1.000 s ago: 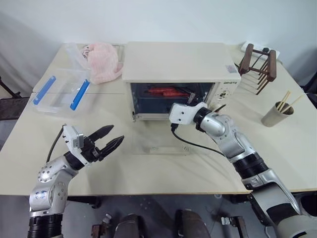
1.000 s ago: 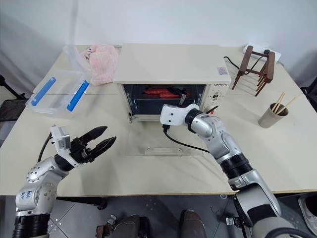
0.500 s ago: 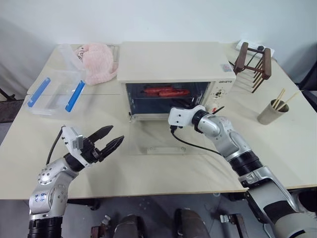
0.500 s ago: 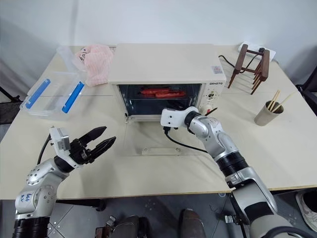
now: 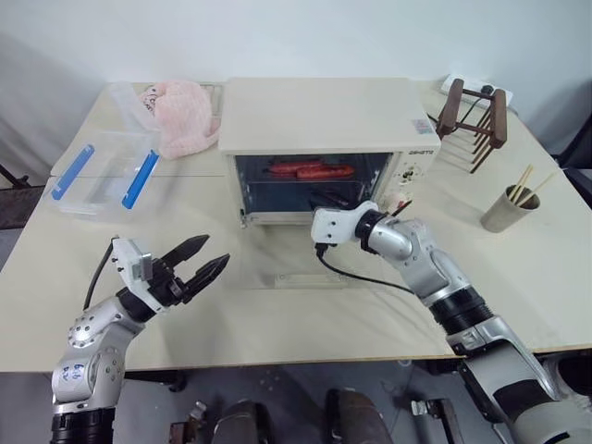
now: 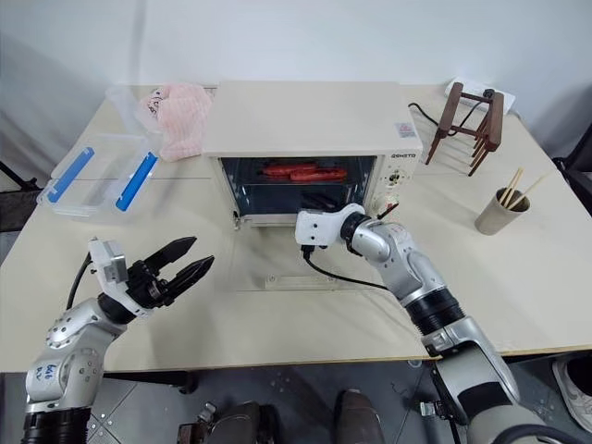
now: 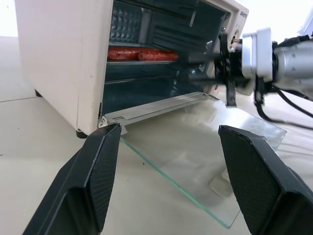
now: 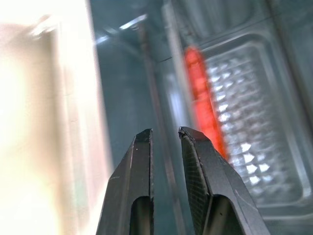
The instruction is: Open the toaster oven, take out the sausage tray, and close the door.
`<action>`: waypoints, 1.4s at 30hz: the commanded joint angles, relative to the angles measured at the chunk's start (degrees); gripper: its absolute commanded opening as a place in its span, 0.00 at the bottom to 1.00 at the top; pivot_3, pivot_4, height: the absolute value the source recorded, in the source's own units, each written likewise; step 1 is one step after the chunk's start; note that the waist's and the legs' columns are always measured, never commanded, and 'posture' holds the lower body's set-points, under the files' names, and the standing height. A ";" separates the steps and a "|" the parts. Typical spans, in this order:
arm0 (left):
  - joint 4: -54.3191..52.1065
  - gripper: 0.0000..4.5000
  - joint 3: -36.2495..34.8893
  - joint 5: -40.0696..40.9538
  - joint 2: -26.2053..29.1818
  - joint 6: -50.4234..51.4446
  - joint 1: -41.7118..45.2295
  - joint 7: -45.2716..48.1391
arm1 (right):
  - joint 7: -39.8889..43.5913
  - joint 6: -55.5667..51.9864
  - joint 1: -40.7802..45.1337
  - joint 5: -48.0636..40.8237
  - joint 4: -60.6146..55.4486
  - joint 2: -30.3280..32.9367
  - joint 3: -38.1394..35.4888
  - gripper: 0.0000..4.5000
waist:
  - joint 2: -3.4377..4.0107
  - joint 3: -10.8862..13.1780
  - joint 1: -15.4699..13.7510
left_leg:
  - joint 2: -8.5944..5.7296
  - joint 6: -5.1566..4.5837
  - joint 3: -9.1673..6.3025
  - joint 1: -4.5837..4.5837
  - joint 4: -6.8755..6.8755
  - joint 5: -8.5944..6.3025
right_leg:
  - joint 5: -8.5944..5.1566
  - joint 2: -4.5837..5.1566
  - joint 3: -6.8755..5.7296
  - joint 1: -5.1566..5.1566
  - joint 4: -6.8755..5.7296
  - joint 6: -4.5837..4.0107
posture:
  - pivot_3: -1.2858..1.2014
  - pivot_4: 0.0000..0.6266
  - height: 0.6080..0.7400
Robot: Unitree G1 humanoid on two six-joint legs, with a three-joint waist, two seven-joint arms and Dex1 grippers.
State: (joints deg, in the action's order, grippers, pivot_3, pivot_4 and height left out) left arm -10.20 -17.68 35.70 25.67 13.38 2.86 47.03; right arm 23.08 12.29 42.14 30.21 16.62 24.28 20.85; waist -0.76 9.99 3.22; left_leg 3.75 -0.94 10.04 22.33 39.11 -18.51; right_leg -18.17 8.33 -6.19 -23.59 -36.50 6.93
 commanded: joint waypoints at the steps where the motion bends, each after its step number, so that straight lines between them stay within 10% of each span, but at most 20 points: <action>1: -1.49 0.75 -0.83 1.07 -0.07 -0.92 -0.16 -0.26 | -1.70 -1.12 1.41 -0.11 -3.04 0.11 -2.41 0.19 | 0.00 0.00 0.00 | 0.00 0.00 0.00 0.00 0.00 0.00 | 0.00 0.00 0.00 -0.01 0.00 0.00 | 0.52 0.24 1.00; 8: -1.33 0.75 -0.64 1.01 -0.03 -1.05 -0.46 0.11 | -5.04 -5.42 4.20 0.81 -0.17 -2.92 -2.73 0.19 | 0.00 0.00 0.10 | 0.01 0.01 0.00 -0.01 -0.01 0.00 | -0.01 -0.03 -0.01 -0.01 -0.02 -0.02 | 0.52 0.24 1.00; 15: -1.04 0.75 -1.08 1.11 0.29 -1.18 -0.63 0.39 | -4.33 -5.94 4.69 2.13 0.79 -3.15 -1.26 0.59 | 0.01 0.00 -0.03 | 0.01 0.01 -0.01 0.00 -0.01 0.00 | -0.01 -0.01 0.00 -0.01 0.00 -0.01 | 0.52 0.24 1.00; 23: -0.36 0.75 -1.15 0.99 0.31 -1.70 -0.34 0.70 | -4.69 -6.10 6.14 3.26 3.88 -2.97 -1.27 0.59 | 0.01 0.00 0.10 | 0.01 0.01 0.00 0.00 -0.02 0.00 | -0.01 -0.02 -0.01 -0.01 -0.01 -0.01 | 0.52 0.24 1.00; 28: 0.91 0.75 -1.01 0.71 0.29 -2.46 0.53 1.26 | -5.31 -7.24 7.04 4.11 5.83 -3.53 -1.07 0.35 | 0.01 0.00 0.14 | 0.00 0.01 0.00 0.00 -0.02 0.01 | -0.01 -0.02 -0.01 -0.01 -0.01 -0.01 | 0.52 0.24 1.00; 36: 2.45 0.75 -1.04 0.56 0.59 -3.14 1.60 1.81 | -5.49 -8.31 9.11 5.00 8.35 -4.85 -0.35 0.35 | 0.01 0.00 0.17 | 0.00 0.02 0.00 0.00 -0.03 0.01 | -0.01 -0.02 -0.01 -0.01 0.00 -0.01 | 0.52 0.24 1.00; 42: 2.68 0.75 -0.71 0.44 0.80 -2.89 2.74 1.43 | -6.96 -9.10 10.64 5.46 9.48 -6.11 -0.03 0.00 | -0.03 -0.02 0.27 | 0.00 0.02 0.00 0.00 -0.03 0.01 | -0.01 -0.03 -0.01 -0.02 -0.01 -0.01 | 0.52 0.24 1.00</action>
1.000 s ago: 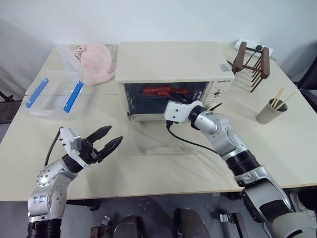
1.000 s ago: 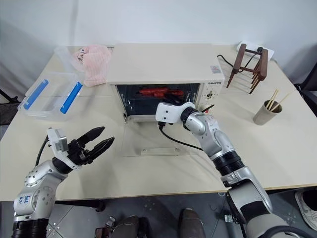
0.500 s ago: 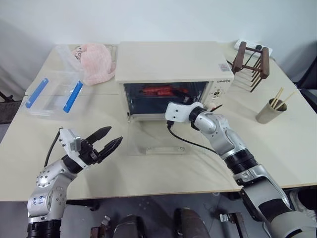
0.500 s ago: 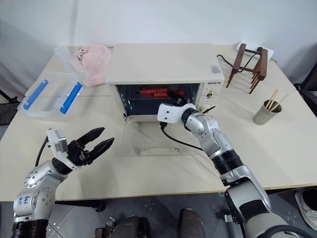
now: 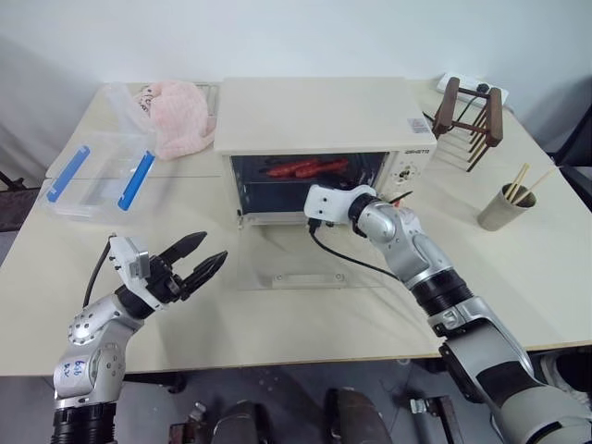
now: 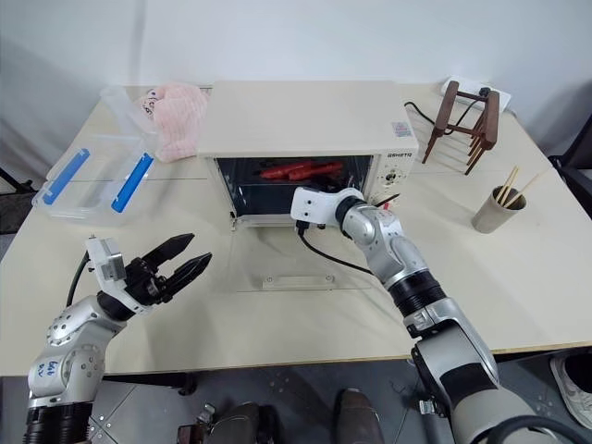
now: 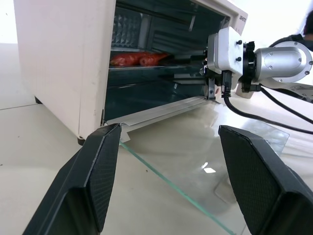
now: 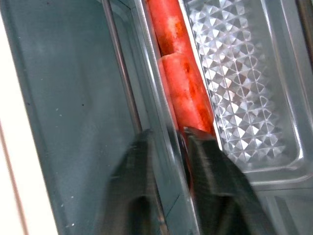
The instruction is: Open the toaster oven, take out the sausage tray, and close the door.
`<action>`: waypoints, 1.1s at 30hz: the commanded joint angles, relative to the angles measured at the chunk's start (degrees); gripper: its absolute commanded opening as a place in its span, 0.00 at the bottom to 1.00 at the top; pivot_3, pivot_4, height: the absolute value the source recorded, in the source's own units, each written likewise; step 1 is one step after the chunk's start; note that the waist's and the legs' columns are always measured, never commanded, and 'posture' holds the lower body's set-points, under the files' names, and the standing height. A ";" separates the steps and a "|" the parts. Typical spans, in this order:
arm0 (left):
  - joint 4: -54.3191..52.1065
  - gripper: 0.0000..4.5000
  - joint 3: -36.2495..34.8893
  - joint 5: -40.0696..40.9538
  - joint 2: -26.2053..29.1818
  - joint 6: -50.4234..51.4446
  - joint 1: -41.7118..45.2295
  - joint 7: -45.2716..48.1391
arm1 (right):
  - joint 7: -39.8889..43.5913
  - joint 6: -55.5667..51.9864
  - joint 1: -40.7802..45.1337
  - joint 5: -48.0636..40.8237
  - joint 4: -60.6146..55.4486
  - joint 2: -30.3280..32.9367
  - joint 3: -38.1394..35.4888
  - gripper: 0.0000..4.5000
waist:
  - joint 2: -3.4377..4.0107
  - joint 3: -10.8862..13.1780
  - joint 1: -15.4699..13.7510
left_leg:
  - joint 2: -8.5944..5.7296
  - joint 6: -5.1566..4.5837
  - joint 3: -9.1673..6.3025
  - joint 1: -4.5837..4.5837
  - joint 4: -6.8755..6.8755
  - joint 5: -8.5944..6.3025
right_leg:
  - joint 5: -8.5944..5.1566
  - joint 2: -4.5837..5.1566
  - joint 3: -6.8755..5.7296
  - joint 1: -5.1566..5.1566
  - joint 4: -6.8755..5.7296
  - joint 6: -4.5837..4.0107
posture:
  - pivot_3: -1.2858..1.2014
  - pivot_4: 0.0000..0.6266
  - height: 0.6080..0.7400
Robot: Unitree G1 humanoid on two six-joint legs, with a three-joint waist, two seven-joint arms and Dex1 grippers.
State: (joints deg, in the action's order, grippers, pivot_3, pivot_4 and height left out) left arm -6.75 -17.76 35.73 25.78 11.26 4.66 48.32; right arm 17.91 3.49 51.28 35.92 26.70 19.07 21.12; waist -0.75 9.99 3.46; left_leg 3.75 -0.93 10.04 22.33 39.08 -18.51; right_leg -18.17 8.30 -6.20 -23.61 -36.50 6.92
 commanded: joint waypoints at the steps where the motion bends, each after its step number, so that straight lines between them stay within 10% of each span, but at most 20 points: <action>1: -0.72 0.75 -0.60 0.42 0.70 -0.78 1.00 0.17 | -2.13 -0.13 1.62 -0.09 -0.59 -1.00 -0.24 0.00 | -0.06 -0.03 0.06 | 0.01 0.01 0.00 0.00 0.00 0.01 | 0.00 -0.03 -0.01 0.01 0.00 0.00 | 0.52 0.24 1.00; 33: 11.20 0.75 3.60 -0.38 0.50 -0.49 24.99 2.56 | 3.43 6.58 0.09 -1.62 -9.31 3.65 -0.26 0.00 | -0.06 0.06 0.81 | 0.01 0.05 -0.01 0.08 -0.11 0.01 | 0.00 -0.11 -0.06 -0.08 0.06 0.00 | 0.52 0.24 1.00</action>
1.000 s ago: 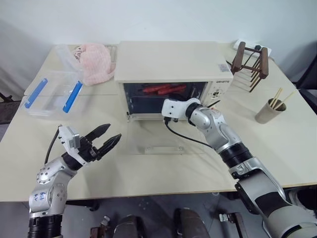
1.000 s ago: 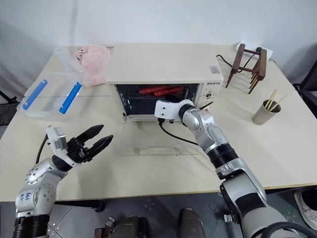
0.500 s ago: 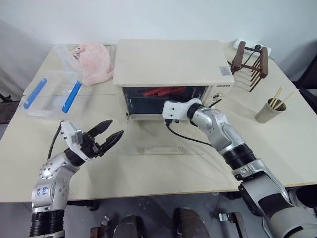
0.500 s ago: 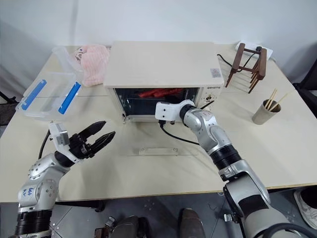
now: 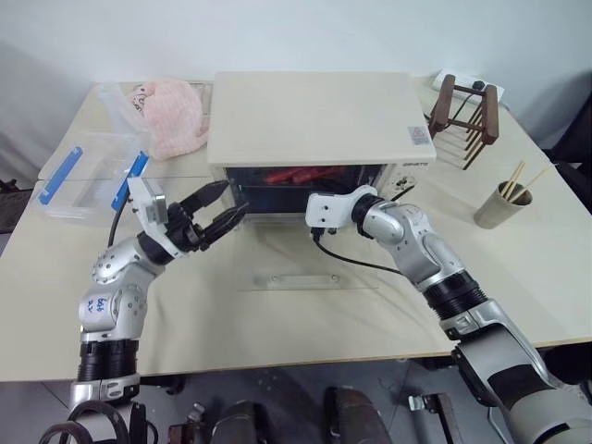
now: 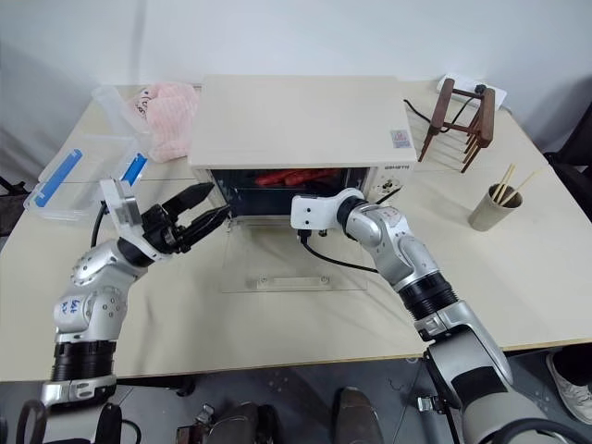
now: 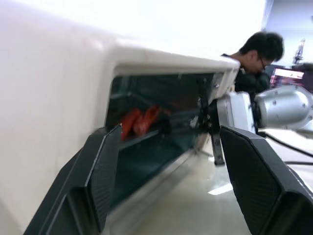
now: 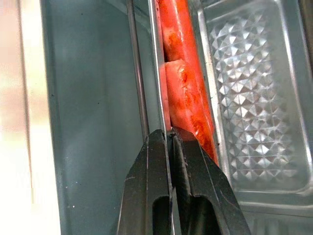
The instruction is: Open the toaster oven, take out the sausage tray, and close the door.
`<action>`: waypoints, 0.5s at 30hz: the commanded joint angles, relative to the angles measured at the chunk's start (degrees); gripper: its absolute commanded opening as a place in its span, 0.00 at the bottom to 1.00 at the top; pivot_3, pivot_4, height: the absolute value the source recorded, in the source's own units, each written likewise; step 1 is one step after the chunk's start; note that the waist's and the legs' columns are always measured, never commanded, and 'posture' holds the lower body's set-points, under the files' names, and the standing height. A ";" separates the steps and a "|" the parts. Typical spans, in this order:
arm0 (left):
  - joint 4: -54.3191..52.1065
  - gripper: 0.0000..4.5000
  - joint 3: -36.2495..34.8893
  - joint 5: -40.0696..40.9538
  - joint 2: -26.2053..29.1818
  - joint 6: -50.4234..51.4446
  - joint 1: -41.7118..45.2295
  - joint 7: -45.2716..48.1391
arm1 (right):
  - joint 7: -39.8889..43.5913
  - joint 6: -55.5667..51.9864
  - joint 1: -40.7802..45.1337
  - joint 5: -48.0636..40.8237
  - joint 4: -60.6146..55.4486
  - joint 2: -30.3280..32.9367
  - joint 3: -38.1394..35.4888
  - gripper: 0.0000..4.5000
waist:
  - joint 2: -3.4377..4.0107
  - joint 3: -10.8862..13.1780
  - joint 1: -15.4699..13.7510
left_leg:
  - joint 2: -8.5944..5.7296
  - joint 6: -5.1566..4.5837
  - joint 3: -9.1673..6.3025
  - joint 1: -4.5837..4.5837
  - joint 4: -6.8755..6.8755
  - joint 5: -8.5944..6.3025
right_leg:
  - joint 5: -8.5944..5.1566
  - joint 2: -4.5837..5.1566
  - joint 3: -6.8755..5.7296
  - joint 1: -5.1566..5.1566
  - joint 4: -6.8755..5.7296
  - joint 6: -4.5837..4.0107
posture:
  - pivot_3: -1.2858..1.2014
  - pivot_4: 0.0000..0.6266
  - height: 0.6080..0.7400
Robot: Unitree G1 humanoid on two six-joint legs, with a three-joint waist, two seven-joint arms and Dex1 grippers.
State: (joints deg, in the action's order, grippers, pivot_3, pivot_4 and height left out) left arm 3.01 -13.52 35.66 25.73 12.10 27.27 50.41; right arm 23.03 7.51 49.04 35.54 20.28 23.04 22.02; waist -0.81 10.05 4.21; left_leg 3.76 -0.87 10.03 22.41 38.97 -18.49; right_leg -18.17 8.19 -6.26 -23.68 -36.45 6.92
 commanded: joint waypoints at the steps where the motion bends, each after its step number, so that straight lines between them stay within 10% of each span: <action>1: 2.96 0.75 -0.59 -0.62 0.38 -1.77 3.96 0.51 | -1.42 2.96 2.16 -1.27 -3.21 -0.26 -1.06 0.00 | 0.00 0.01 0.10 | 0.00 0.00 0.00 0.00 0.00 0.00 | 0.00 -0.01 0.00 0.00 0.00 0.00 | 0.52 0.24 1.00; 15: 9.70 0.75 -0.33 -0.73 -0.93 -2.34 9.49 1.84 | 4.44 2.55 -7.01 -3.81 -16.61 4.15 -3.27 0.00 | -0.02 0.03 0.17 | 0.00 0.01 -0.05 0.01 0.01 0.01 | 0.00 -0.03 -0.01 0.01 -0.01 0.01 | 0.52 0.24 1.00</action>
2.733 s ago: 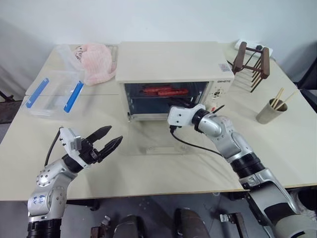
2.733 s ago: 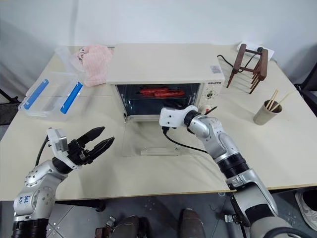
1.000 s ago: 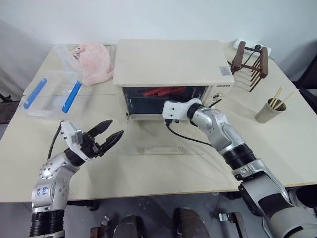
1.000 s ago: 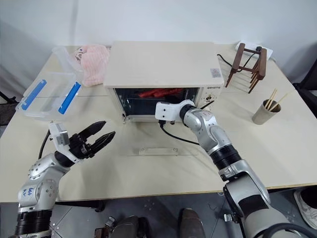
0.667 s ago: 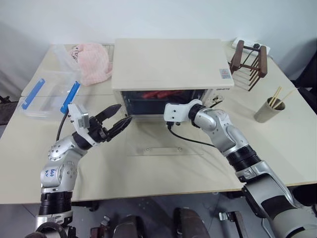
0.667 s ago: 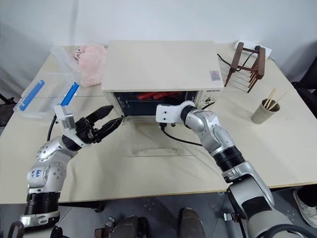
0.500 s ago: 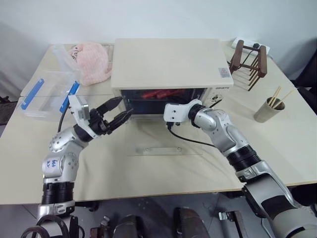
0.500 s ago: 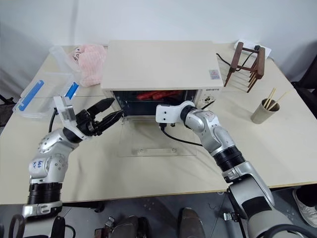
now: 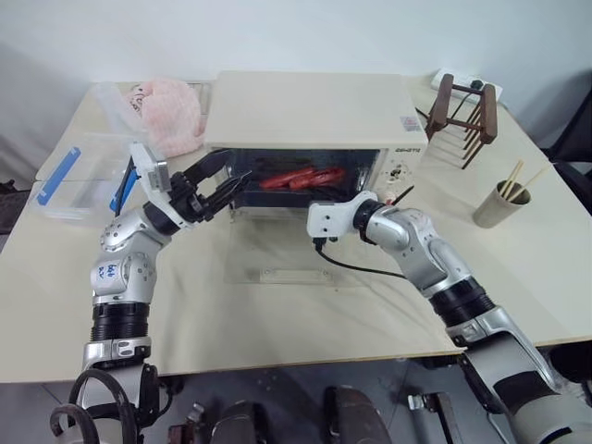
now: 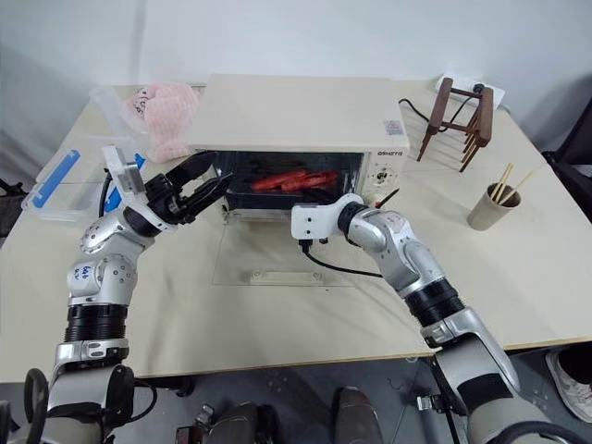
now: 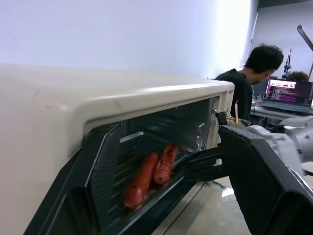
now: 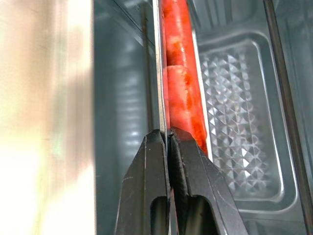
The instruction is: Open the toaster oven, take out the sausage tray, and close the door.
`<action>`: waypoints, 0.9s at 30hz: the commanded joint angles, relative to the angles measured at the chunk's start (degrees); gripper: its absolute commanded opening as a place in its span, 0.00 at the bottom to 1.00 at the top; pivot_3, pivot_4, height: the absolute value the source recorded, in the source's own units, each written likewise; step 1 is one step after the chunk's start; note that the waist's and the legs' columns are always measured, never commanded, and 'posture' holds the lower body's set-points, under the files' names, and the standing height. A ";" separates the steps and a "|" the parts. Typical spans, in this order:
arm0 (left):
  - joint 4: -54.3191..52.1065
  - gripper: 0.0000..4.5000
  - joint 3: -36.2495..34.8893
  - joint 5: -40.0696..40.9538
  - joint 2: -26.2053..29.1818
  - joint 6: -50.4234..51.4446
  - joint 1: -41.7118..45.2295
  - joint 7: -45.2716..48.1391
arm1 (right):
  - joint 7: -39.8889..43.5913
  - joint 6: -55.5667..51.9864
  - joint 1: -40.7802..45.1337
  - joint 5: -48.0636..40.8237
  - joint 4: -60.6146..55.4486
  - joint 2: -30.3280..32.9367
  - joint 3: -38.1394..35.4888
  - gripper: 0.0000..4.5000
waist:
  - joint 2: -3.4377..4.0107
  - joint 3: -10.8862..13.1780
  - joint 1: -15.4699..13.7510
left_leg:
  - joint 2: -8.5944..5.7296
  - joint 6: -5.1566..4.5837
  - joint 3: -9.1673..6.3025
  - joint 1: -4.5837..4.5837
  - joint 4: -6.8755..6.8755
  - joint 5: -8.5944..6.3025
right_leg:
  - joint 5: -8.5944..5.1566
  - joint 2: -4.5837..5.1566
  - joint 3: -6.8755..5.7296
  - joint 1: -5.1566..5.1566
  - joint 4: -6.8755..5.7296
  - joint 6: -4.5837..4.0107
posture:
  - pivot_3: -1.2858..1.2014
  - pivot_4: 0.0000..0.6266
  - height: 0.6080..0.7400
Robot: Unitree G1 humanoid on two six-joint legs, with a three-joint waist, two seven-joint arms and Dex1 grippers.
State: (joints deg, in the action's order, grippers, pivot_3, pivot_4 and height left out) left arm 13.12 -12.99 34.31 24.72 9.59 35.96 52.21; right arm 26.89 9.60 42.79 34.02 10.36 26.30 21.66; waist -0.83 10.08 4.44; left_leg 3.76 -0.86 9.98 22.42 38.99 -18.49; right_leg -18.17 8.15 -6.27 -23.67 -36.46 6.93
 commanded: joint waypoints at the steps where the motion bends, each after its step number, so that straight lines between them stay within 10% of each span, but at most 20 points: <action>1: -0.49 0.75 -0.83 0.66 0.13 0.41 0.67 0.13 | 1.16 0.15 -1.90 -2.69 -8.25 1.35 -3.16 0.00 | 0.00 0.00 -0.08 | 0.00 0.00 0.00 0.00 0.02 0.00 | 0.00 0.00 0.00 0.00 0.00 0.00 | 0.52 0.24 1.00; 27: -2.61 0.75 -1.74 1.46 2.11 6.69 -1.49 1.43 | 5.71 2.52 -24.43 -5.93 -29.13 10.96 -9.86 0.00 | -0.04 0.01 -2.87 | -0.03 0.00 0.04 -0.01 0.15 0.00 | 0.00 -0.01 0.02 0.10 0.12 0.00 | 0.52 0.24 1.00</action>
State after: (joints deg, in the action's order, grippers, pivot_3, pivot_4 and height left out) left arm 13.32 -13.51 34.55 25.93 16.17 35.04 53.45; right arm 33.80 11.33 18.60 28.52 -16.11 36.42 14.21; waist -0.87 10.09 1.58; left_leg 3.73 -0.87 10.02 22.40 39.14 -18.49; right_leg -18.17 8.14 -6.25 -23.57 -36.35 6.93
